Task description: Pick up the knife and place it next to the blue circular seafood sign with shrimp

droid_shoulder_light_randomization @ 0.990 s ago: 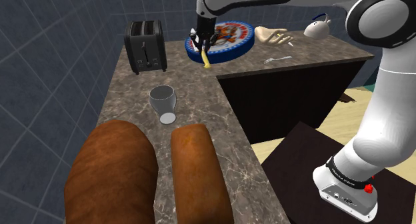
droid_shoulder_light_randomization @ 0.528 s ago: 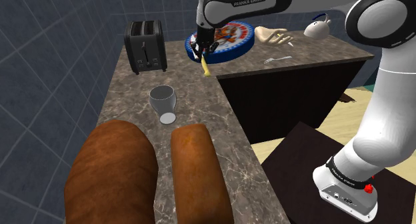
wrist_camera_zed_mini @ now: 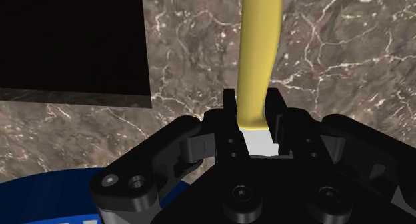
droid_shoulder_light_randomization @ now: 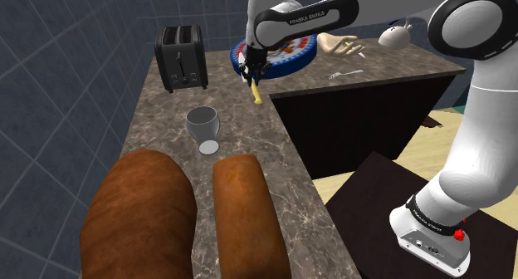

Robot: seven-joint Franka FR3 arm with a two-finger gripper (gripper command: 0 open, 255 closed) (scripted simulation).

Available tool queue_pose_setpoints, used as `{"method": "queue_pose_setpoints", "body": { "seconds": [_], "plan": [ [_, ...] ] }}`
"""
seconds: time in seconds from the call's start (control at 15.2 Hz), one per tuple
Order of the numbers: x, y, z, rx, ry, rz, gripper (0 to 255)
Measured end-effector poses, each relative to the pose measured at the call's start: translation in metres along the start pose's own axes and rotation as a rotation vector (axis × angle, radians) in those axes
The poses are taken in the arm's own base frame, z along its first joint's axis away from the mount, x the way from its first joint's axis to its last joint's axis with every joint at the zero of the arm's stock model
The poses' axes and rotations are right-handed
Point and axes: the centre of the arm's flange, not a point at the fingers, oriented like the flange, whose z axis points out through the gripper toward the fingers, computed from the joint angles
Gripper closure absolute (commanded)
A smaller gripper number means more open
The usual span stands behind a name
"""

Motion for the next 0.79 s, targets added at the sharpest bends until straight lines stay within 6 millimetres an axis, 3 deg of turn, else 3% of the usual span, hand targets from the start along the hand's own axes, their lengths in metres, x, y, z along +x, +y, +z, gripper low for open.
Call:
{"method": "queue_pose_setpoints", "body": {
  "seconds": [0.79],
  "plan": [
    [-0.010,0.003,0.063,0.000,0.001,0.000,255]
  ]
}}
